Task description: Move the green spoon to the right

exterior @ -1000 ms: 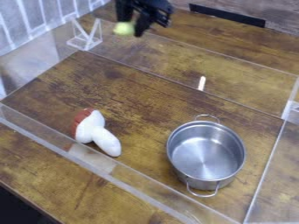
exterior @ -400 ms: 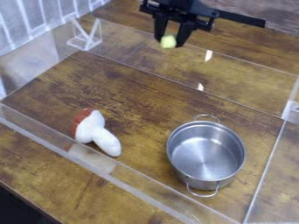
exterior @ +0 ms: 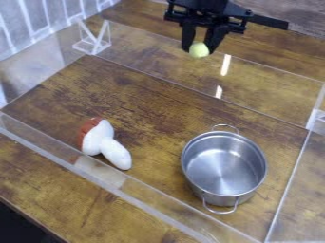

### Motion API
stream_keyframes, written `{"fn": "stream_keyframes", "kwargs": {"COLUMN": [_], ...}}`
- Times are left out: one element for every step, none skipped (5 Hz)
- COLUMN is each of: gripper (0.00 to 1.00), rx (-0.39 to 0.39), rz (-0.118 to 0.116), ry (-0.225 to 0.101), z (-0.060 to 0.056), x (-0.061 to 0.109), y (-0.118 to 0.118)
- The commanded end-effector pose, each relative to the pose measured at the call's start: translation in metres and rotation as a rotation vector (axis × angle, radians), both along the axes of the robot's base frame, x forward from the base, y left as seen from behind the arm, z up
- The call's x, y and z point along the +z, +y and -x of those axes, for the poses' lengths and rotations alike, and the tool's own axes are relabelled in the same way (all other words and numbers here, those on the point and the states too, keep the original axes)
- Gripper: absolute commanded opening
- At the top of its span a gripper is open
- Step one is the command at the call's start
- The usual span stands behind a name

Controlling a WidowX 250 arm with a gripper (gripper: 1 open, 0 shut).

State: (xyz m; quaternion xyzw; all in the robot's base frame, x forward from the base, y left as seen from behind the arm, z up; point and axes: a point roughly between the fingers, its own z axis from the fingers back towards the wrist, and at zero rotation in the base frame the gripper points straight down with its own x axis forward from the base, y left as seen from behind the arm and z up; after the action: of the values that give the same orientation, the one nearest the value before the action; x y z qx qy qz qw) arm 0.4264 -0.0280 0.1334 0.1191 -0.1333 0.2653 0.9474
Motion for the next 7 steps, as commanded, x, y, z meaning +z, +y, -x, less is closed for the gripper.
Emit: {"fn": "stream_keyframes", "kwargs": {"gripper": [0.0,0.0,0.0,0.0,0.0,0.0,0.0], "rx": [0.011,0.038,0.051,0.057,0.039,0.022,0.01], "rz": [0.045,0.081,0.101,0.116,0.132,0.149,0.16], "ry": [-0.071,-0.07,-0.066,-0.063,-0.064,-0.07,-0.066], "z": [-0.014,-0.022,-0.03,-0.036,-0.04,-0.035,-0.033], "x": [0.03,0.033,0.024,0.018,0.013,0.008,-0.007], "y": [-0.011,-0.014,-0.008,0.0,0.015,0.029,0.018]}}
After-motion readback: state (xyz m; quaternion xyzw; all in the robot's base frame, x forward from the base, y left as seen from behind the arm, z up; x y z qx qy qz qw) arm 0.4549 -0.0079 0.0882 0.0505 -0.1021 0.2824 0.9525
